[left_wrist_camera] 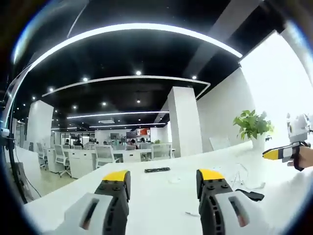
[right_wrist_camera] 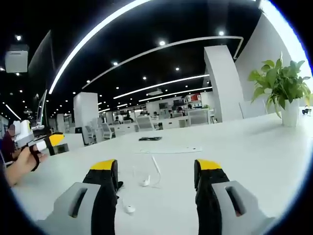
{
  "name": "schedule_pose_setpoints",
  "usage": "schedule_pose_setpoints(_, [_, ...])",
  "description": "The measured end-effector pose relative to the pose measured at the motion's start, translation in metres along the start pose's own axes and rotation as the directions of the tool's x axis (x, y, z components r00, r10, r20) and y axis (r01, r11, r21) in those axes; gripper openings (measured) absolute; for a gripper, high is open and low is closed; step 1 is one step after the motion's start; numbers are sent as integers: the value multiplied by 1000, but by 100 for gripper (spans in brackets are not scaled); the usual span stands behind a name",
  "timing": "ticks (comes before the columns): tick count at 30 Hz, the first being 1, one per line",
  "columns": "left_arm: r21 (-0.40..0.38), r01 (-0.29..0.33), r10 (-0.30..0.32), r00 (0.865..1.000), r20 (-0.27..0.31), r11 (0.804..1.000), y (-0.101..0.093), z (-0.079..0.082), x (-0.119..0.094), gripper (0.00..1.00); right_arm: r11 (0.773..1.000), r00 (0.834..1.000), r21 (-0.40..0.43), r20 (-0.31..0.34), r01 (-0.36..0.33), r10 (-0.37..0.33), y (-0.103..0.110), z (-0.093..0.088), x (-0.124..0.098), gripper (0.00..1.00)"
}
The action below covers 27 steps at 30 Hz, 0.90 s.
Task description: Peel open the Velcro strap on the desktop, arrange the wired earphones neatly onto it, and close the Velcro strap to secure them.
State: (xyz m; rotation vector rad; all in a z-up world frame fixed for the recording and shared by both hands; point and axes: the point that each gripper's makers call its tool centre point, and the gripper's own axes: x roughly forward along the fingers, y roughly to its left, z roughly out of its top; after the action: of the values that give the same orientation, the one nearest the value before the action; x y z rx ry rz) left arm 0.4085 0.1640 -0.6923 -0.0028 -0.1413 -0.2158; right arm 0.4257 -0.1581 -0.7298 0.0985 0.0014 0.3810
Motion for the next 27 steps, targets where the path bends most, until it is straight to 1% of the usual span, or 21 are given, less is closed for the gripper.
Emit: schedule_pose_setpoints(27, [20,5,-5,1000,-15,1000,-3,-4,0,57,1000,1000,6,-16,-17,17,4,-5,1,64])
